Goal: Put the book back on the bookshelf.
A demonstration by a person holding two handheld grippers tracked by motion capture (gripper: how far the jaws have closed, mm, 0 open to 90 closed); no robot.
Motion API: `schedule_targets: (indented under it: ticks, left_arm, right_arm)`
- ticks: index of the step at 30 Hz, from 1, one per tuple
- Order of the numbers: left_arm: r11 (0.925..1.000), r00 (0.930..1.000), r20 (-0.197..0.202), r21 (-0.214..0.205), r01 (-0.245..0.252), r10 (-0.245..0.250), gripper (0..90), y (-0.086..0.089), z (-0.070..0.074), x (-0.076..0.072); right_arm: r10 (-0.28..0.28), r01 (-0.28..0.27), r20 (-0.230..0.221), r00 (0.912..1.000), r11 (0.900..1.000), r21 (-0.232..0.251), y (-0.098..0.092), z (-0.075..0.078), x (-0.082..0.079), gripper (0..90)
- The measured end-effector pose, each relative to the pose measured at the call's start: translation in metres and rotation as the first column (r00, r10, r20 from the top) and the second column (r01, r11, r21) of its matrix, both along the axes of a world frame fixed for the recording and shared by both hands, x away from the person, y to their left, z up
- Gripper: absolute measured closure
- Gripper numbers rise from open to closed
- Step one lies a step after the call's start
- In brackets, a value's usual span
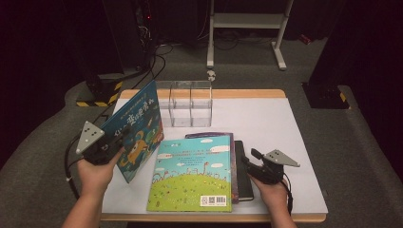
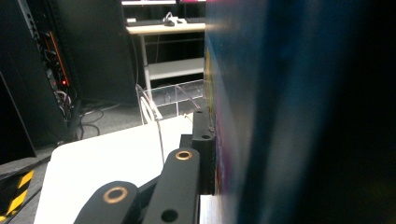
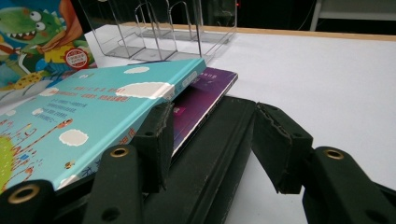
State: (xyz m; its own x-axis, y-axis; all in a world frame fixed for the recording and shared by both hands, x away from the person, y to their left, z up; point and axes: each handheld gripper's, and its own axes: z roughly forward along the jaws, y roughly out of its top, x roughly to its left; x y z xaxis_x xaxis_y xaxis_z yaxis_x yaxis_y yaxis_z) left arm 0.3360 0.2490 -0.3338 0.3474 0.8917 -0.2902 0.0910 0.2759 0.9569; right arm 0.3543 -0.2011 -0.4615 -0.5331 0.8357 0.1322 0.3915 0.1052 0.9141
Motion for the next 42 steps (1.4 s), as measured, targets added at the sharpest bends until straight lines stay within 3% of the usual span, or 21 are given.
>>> schedule_targets:
  ticks: [6,9,18,27,42]
  left_arm:
    - [0.9997,0.9997,-0.022,0.020,-0.012,0.012,83.0,-0.009,0.014,0.021]
    - [0.9992,0.9996,-0.014,0.032,-0.025,0.026,83.0,-0.010,0.018,0.028]
    - [0.9978,0.9982,0.001,-0.029,-0.060,0.060,82.9,-0.005,0.024,0.048]
    - [0.9951,0.9937,0.055,-0.025,-0.096,0.097,82.9,-0.009,0.031,0.064]
    - [0.9895,0.9856,0.091,-0.039,-0.139,0.142,82.9,-0.025,0.038,0.097]
  right_arm:
    - [0.004,-0.004,0.000,1.0000,1.0000,0.007,-0.001,-0.001,-0.001,48.2]
    - [0.003,-0.003,0.005,1.0000,0.9999,0.013,-0.003,0.000,-0.001,48.4]
    - [-0.007,0.007,0.005,1.0000,0.9998,0.021,-0.007,-0.001,-0.001,48.5]
    - [-0.010,0.010,0.002,1.0000,0.9996,0.026,-0.009,-0.002,-0.001,48.5]
    - [-0.011,0.010,0.012,0.9999,0.9991,0.041,-0.011,-0.001,-0.001,48.8]
